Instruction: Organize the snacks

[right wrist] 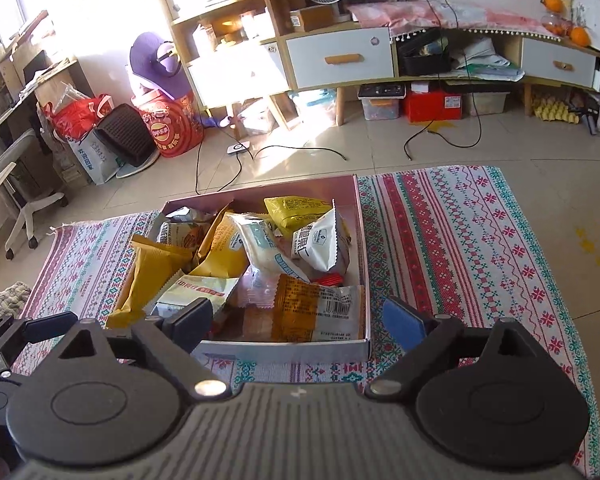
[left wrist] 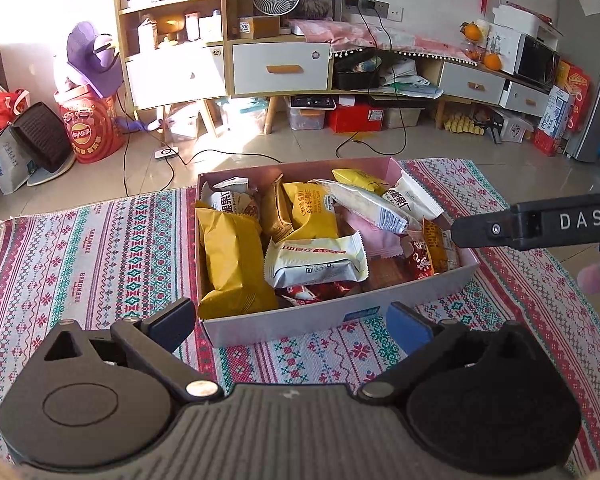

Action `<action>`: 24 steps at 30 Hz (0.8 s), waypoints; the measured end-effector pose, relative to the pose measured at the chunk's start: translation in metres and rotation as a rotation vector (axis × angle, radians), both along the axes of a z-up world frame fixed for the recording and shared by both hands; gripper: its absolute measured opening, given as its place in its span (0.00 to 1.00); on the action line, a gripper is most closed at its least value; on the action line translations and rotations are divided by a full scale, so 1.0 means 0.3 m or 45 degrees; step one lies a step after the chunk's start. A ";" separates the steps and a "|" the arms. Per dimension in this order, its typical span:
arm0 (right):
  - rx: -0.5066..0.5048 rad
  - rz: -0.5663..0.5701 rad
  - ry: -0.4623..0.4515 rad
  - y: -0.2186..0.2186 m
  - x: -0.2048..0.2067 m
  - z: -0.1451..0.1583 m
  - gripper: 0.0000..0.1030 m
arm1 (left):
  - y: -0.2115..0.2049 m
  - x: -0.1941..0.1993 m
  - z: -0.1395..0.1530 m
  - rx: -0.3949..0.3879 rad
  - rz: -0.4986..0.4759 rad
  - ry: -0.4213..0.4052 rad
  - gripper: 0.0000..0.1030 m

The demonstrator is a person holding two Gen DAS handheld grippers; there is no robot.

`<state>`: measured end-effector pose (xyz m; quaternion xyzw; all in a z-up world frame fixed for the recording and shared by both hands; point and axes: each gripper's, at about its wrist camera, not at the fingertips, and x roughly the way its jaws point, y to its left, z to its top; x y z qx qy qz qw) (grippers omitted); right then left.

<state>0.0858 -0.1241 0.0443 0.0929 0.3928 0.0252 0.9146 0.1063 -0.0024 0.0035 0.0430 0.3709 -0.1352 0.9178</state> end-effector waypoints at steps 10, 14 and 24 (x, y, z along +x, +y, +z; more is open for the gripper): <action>-0.051 0.013 0.065 0.040 -0.089 0.010 0.93 | 0.052 -0.101 0.024 -0.040 0.118 0.098 1.00; -0.084 -0.008 0.068 0.048 -0.132 0.012 0.95 | 0.045 -0.141 0.025 0.000 0.121 0.098 1.00; -0.148 -0.003 0.047 0.077 -0.213 -0.015 0.98 | 0.065 -0.182 0.013 0.029 0.206 0.109 1.00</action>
